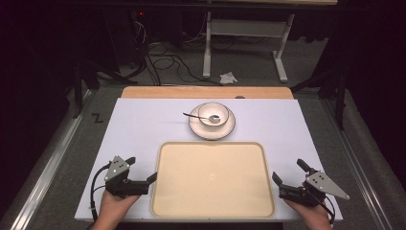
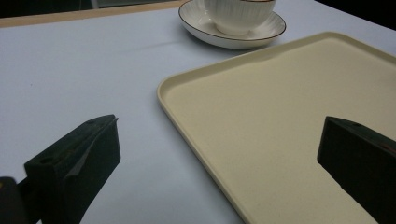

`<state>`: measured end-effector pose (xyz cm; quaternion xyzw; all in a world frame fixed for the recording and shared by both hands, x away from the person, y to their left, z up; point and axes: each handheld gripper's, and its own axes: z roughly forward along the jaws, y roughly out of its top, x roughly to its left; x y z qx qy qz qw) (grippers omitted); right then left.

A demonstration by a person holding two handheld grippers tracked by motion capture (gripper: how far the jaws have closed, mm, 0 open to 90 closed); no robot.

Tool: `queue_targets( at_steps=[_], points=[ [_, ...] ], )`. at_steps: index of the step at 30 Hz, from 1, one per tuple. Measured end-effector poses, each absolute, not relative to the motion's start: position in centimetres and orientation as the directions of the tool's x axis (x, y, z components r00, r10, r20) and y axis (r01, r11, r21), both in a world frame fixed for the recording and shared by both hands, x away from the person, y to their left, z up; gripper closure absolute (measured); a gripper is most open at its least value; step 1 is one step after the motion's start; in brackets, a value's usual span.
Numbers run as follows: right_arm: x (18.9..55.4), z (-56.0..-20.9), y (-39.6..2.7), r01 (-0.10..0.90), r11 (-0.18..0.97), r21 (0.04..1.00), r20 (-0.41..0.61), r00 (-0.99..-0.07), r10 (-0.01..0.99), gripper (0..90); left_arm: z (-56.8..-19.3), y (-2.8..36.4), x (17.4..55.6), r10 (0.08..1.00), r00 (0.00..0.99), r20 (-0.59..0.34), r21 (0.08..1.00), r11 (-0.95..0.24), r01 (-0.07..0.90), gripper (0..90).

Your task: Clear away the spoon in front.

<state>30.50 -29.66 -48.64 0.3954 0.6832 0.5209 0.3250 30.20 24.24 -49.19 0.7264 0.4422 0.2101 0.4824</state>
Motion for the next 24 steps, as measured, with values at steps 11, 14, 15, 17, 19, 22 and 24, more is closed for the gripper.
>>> queue_targets(
  at_steps=[11,14,15,17,19,22,24],
  points=[
    [30.75,-48.47,-29.38,0.201,0.149,0.968,-0.034,-0.484,0.874,0.5,-49.42,24.34,30.12,0.849,0.515,-0.118,0.883,-0.148,0.446,0.2],
    [30.77,-48.52,-29.32,0.206,0.152,0.967,-0.034,-0.485,0.874,0.5,-49.42,24.34,30.12,0.848,0.517,-0.117,0.883,-0.149,0.445,0.2],
    [30.75,-48.52,-29.32,0.207,0.152,0.967,-0.033,-0.485,0.874,0.5,-49.42,24.32,30.11,0.848,0.517,-0.115,0.884,-0.15,0.443,0.2],
    [30.72,-48.48,-29.32,0.205,0.151,0.967,-0.034,-0.484,0.875,0.5,-49.4,24.31,30.08,0.849,0.517,-0.107,0.886,-0.154,0.437,0.3],
    [30.67,-48.46,-29.3,0.205,0.152,0.967,-0.035,-0.481,0.876,0.5,-49.38,24.31,30.01,0.85,0.517,-0.102,0.887,-0.158,0.433,0.6],
    [30.6,-48.42,-29.24,0.195,0.157,0.968,-0.044,-0.482,0.875,0.5,-49.34,24.29,29.91,0.849,0.521,-0.089,0.888,-0.169,0.427,0.7],
    [30.6,-48.4,-29.24,0.194,0.157,0.968,-0.045,-0.482,0.875,0.5,-49.21,24.25,29.76,0.849,0.52,-0.092,0.892,-0.161,0.421,0.7]
  ],
)
